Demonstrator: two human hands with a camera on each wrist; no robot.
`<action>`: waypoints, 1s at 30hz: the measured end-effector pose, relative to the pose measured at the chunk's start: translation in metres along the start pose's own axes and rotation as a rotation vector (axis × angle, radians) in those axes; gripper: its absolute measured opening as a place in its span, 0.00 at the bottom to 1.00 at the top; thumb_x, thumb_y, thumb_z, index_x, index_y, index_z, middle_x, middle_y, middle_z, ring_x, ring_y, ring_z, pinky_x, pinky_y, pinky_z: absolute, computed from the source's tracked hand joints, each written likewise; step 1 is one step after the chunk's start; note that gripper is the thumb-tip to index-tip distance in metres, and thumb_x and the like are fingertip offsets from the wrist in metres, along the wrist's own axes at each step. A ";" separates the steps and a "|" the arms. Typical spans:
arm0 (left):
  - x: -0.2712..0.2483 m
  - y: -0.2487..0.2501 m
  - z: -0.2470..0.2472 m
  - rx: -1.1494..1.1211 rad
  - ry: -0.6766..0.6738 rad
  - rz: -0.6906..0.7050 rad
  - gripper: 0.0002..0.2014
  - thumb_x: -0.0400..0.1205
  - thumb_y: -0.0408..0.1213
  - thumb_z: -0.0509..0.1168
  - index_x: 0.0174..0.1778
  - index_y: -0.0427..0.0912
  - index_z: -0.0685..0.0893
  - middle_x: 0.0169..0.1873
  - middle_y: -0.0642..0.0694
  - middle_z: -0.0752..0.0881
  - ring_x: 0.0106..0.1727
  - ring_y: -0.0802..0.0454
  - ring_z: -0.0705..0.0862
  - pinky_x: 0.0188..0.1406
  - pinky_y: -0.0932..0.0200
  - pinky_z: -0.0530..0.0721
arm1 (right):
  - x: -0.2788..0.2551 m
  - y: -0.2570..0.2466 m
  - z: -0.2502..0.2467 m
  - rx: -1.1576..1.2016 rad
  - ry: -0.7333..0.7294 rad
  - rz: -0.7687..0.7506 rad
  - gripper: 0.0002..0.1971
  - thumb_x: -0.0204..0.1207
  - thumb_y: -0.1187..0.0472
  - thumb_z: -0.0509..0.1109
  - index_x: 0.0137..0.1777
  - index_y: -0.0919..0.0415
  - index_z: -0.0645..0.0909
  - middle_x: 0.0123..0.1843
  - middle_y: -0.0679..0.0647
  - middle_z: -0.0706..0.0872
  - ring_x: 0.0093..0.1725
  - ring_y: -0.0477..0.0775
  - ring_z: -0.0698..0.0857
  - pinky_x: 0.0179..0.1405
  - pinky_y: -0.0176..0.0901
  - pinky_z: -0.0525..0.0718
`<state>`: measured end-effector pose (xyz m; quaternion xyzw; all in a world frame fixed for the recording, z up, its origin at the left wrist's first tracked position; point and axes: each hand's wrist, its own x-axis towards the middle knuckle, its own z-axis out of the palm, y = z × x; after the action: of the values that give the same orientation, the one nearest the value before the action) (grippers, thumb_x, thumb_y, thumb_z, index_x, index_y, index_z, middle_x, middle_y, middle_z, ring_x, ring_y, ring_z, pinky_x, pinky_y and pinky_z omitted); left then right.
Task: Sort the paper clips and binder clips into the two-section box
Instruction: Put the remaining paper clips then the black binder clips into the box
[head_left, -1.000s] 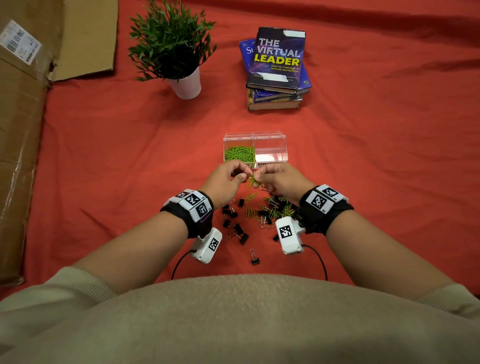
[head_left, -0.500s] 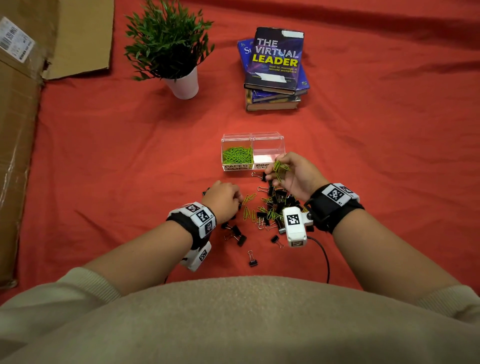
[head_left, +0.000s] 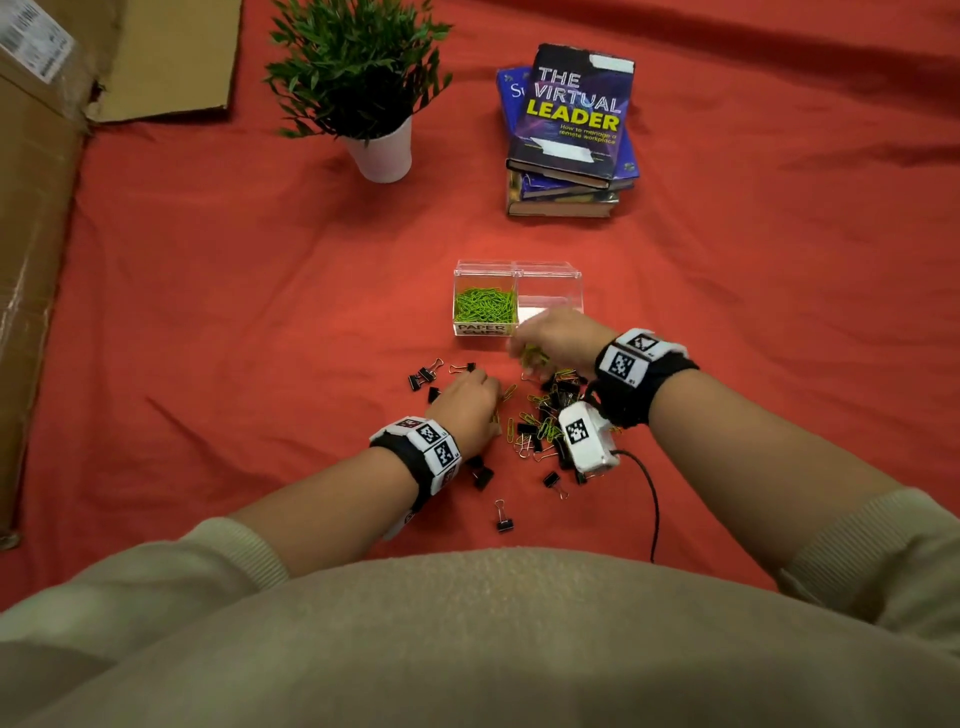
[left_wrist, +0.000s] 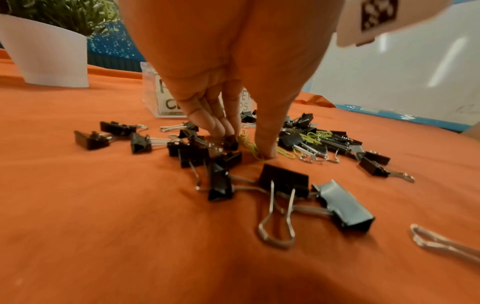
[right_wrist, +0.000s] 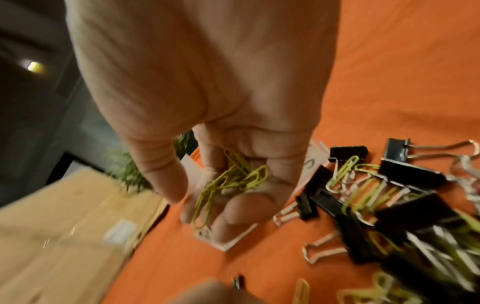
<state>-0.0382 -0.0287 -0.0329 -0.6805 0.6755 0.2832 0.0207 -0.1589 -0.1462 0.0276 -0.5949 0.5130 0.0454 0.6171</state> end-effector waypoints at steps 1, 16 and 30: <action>-0.001 -0.001 0.000 -0.020 -0.001 -0.010 0.20 0.75 0.40 0.73 0.59 0.36 0.78 0.57 0.39 0.79 0.64 0.40 0.76 0.63 0.47 0.77 | 0.002 0.005 0.006 -0.154 0.006 -0.017 0.07 0.74 0.62 0.70 0.37 0.64 0.83 0.31 0.57 0.84 0.27 0.53 0.81 0.30 0.41 0.81; -0.004 0.004 0.002 -0.022 0.038 -0.048 0.11 0.76 0.32 0.62 0.53 0.36 0.78 0.54 0.36 0.84 0.59 0.37 0.80 0.54 0.48 0.76 | 0.003 0.053 0.043 -0.845 0.027 -0.221 0.09 0.79 0.63 0.61 0.51 0.69 0.79 0.53 0.65 0.83 0.52 0.64 0.82 0.51 0.51 0.78; 0.004 -0.020 -0.022 -0.716 0.163 -0.246 0.08 0.79 0.29 0.63 0.39 0.47 0.79 0.31 0.49 0.83 0.33 0.52 0.81 0.33 0.59 0.77 | -0.009 0.046 0.042 -0.713 -0.032 -0.106 0.10 0.73 0.59 0.70 0.45 0.66 0.86 0.44 0.58 0.89 0.46 0.57 0.87 0.41 0.43 0.83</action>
<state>-0.0121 -0.0394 -0.0227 -0.7408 0.4465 0.4417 -0.2382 -0.1692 -0.0951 -0.0076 -0.7978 0.4237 0.1988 0.3801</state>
